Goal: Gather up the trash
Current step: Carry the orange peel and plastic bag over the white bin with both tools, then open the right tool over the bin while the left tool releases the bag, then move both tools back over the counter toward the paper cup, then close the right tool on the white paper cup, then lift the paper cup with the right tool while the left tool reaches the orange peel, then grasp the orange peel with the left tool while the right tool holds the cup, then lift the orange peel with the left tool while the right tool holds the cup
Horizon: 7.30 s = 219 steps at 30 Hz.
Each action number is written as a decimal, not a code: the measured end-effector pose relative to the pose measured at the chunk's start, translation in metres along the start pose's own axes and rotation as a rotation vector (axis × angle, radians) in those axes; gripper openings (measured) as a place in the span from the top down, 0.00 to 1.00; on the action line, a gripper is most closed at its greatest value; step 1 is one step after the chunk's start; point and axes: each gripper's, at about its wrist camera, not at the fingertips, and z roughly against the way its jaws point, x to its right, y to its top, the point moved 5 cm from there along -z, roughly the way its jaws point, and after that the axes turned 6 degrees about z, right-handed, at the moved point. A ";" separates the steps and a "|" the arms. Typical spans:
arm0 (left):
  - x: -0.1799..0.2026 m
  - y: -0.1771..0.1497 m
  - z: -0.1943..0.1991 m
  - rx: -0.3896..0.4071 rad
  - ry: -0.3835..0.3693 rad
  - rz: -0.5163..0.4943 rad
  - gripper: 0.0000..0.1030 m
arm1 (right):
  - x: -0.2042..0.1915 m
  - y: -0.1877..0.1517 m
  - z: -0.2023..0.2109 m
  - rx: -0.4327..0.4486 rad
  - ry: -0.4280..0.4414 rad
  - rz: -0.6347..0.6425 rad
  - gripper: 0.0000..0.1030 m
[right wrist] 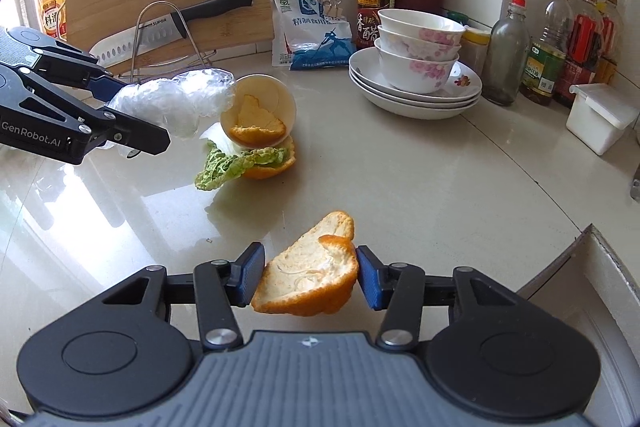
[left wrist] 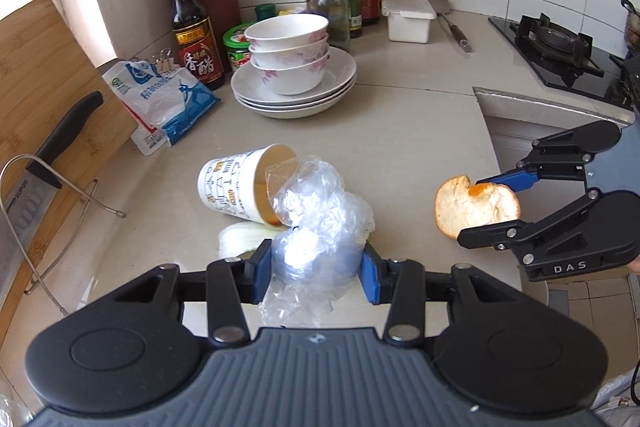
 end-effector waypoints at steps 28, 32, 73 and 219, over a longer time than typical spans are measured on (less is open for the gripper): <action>0.233 0.010 -0.066 -0.081 -0.391 -0.180 0.59 | 0.096 -0.175 0.072 -0.139 -0.270 -0.322 0.46; 0.252 0.004 -0.083 -0.107 -0.382 -0.159 0.59 | 0.107 -0.202 0.051 -0.180 -0.260 -0.350 0.45; 0.296 -0.003 -0.124 -0.109 -0.273 -0.137 0.21 | 0.108 -0.230 0.115 -0.181 -0.330 -0.394 0.00; -0.040 0.054 -0.077 -0.018 -0.012 -0.002 0.97 | 0.055 0.054 0.001 -0.124 0.113 -0.241 0.38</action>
